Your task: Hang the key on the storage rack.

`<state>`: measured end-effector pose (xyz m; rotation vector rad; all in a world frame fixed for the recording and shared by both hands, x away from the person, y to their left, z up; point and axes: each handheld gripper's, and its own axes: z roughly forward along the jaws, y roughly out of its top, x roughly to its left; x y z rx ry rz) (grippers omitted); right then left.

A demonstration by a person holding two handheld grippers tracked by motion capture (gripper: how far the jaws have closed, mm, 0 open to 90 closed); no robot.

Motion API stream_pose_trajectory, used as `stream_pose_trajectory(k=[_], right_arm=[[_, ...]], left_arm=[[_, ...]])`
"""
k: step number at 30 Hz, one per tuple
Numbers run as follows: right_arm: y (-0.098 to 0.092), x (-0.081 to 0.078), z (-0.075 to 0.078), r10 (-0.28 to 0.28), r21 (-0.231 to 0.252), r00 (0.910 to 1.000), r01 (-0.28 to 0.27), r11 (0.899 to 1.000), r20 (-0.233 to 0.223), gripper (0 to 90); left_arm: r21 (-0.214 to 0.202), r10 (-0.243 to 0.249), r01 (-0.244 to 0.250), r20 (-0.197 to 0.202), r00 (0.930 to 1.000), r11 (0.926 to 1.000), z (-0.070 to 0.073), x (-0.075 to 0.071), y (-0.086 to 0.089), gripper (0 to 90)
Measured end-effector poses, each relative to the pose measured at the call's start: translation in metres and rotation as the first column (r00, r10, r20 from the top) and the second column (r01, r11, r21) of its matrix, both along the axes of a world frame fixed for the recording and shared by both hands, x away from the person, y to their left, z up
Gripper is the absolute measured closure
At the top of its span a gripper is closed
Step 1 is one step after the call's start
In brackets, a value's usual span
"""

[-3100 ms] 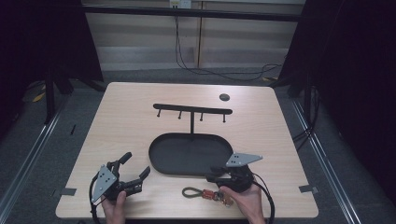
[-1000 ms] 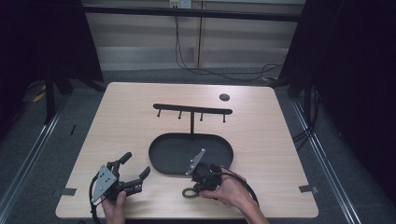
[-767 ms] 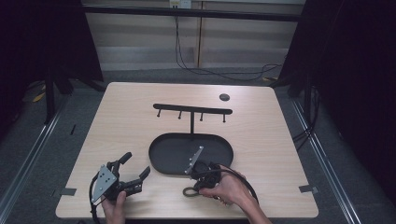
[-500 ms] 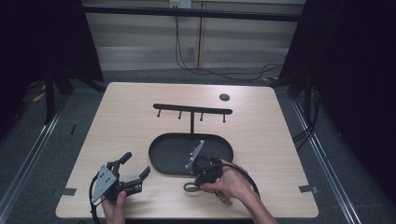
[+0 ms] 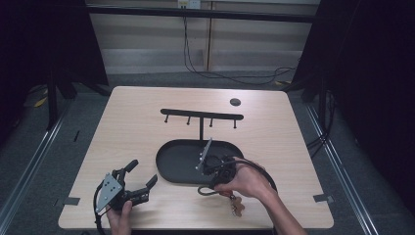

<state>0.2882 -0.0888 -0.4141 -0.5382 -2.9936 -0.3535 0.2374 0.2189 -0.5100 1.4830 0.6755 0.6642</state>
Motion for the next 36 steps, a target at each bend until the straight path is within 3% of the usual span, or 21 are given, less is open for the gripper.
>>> stream_pose_trajectory(k=[5,15,17,27,31,36], right_arm=[[-0.001,0.002,0.017,0.021,-0.026,0.9997,-0.021,0.999,0.009,85.6],[-0.002,0.005,0.035,0.035,-0.065,0.9993,-0.034,0.997,0.014,85.6],[-0.003,0.005,0.042,0.03,-0.049,0.9994,-0.029,0.998,0.02,85.7],[-0.005,0.008,0.071,0.026,-0.071,0.9985,-0.022,0.997,0.048,85.6],[-0.007,0.009,0.085,0.03,-0.044,0.9969,-0.026,0.999,0.073,85.7],[-0.005,0.015,0.099,0.025,-0.044,0.996,-0.021,0.999,0.086,85.7]], left_arm=[[0.0,0.001,-0.001,-0.001,1.0,1.0,0.0,0.0,0.0,15.7],[0.0,0.0,0.0,0.0,1.0,1.0,0.0,0.0,0.0,15.7],[-0.002,0.001,-0.001,-0.001,1.0,1.0,0.0,0.0,0.0,15.7],[0.0,0.0,0.0,0.0,1.0,1.0,0.0,0.0,0.0,15.7],[-0.003,-0.002,0.002,-0.003,1.0,1.0,0.0,0.0,0.0,15.7],[0.001,0.001,-0.001,-0.002,1.0,1.0,0.0,0.0,0.0,15.7]])
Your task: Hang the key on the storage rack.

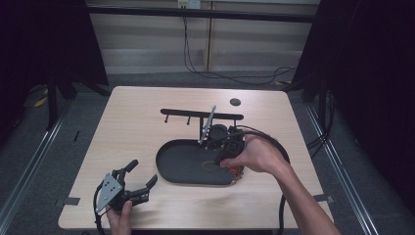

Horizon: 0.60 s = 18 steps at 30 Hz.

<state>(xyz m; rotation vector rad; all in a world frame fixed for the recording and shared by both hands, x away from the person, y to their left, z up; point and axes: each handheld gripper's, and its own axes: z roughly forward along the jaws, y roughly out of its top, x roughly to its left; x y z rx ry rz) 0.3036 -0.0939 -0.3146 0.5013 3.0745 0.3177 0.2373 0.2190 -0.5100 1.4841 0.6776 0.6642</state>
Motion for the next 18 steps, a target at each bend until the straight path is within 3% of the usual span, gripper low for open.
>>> stream_pose_trajectory(k=[6,11,18], right_arm=[[0.003,0.011,0.008,-0.003,0.008,1.0,0.003,1.0,0.006,85.7],[0.008,0.024,0.012,-0.002,0.029,0.9999,0.002,1.0,-0.016,85.7],[0.018,0.035,0.023,0.02,0.023,0.9998,-0.021,1.0,0.009,85.6]], left_arm=[[0.0,0.0,0.0,0.0,1.0,1.0,0.0,0.0,0.0,15.7],[-0.001,0.0,0.0,0.0,1.0,1.0,0.0,0.0,0.0,15.7],[-0.001,-0.001,0.001,0.001,1.0,1.0,0.0,0.0,0.0,15.7]])
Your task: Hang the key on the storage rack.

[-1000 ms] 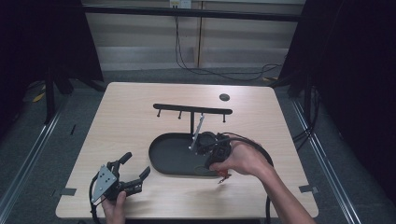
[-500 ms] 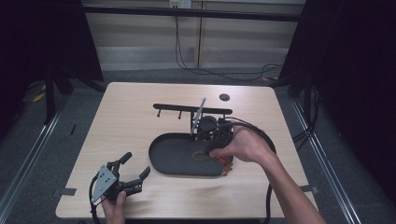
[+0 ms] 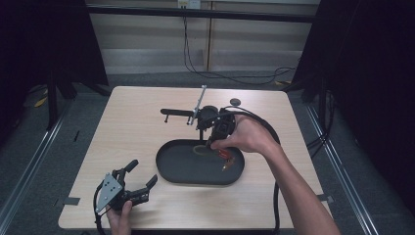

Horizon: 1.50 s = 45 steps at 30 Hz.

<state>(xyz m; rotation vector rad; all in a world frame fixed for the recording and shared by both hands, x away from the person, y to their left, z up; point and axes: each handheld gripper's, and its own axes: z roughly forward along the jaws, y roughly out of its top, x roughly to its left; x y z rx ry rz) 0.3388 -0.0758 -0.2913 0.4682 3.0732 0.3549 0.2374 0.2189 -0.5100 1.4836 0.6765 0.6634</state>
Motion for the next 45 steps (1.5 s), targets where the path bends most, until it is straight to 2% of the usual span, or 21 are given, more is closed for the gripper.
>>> stream_pose_trajectory(k=[6,10,14,18,21,22,28,36,41,43,45], right_arm=[[0.004,0.015,0.006,0.002,0.009,1.0,-0.002,1.0,0.005,85.6],[0.003,0.025,0.012,-0.016,0.01,0.9998,0.016,1.0,0.01,85.6],[0.001,0.031,0.02,-0.034,0.023,0.9989,0.033,0.999,0.033,85.6],[-0.003,0.039,0.024,-0.062,0.007,0.9972,0.062,0.998,0.041,85.6],[-0.005,0.047,0.023,-0.073,0.015,0.9966,0.072,0.997,0.039,85.6],[-0.005,0.051,0.022,-0.081,0.01,0.9959,0.081,0.997,0.041,85.6],[-0.003,0.063,0.015,-0.091,0.004,0.9947,0.091,0.996,0.048,85.4],[-0.002,0.067,0.013,-0.104,0.014,0.9931,0.103,0.995,0.056,85.4],[-0.001,0.068,0.012,-0.112,0.032,0.993,0.111,0.993,0.038,82.2],[0.0,0.068,0.01,-0.099,0.03,0.9941,0.098,0.995,0.045,81.5],[0.0,0.068,0.008,-0.11,0.023,0.9929,0.109,0.994,0.046,83.3]], left_arm=[[0.0,0.0,0.0,-0.001,1.0,1.0,0.0,0.0,0.0,15.7],[-0.004,-0.004,0.004,-0.002,1.0,1.0,0.0,0.0,0.0,15.7],[-0.003,0.0,0.0,0.002,1.0,1.0,0.0,0.0,0.0,15.7],[-0.003,-0.001,0.001,0.002,1.0,1.0,0.0,0.0,0.0,15.7],[-0.013,-0.004,0.004,-0.001,1.0,0.9999,0.0,0.0,-0.001,15.7],[-0.003,-0.001,0.001,0.003,1.0,1.0,0.0,0.0,0.0,15.7],[-0.004,-0.002,0.002,0.004,1.0,1.0,0.0,0.0,0.0,15.7],[-0.004,-0.003,0.003,0.003,1.0,1.0,0.0,0.0,0.0,15.6],[-0.004,-0.003,0.003,0.004,1.0,1.0,0.0,0.0,0.0,15.6],[-0.004,-0.004,0.004,0.004,1.0,1.0,0.0,0.0,0.0,15.7],[-0.003,-0.004,0.004,0.004,1.0,1.0,0.0,0.0,0.0,15.7]])
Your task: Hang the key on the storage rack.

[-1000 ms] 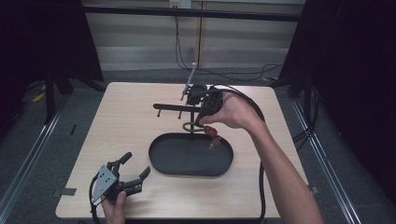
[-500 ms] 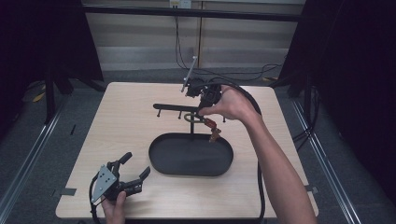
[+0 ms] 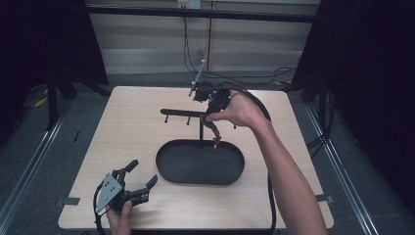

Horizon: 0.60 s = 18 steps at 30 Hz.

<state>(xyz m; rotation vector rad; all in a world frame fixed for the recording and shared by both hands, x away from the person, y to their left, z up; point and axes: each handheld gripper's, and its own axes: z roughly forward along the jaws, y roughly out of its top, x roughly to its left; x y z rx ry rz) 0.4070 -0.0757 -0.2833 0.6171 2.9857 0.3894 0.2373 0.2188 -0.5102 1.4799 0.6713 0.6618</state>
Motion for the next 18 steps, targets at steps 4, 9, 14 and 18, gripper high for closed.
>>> stream_pose_trajectory(k=[4,9,14,18], right_arm=[[-0.003,0.002,0.001,-0.012,0.017,0.9999,0.012,1.0,0.008,82.7],[-0.008,0.003,0.003,-0.017,0.025,0.9997,0.016,1.0,0.017,82.2],[-0.01,0.003,0.004,-0.029,0.026,0.9993,0.029,0.999,0.023,78.1],[-0.015,0.004,0.007,-0.041,0.025,0.9985,0.04,0.999,0.038,81.1]], left_arm=[[-0.001,0.0,0.0,0.0,1.0,1.0,0.0,0.0,0.0,15.6],[-0.001,0.0,0.0,0.0,1.0,1.0,0.0,0.0,0.0,15.7],[-0.001,0.0,0.0,0.0,1.0,1.0,0.0,0.0,0.0,15.6],[0.001,-0.001,0.001,-0.001,1.0,1.0,0.0,0.0,0.0,15.7]])
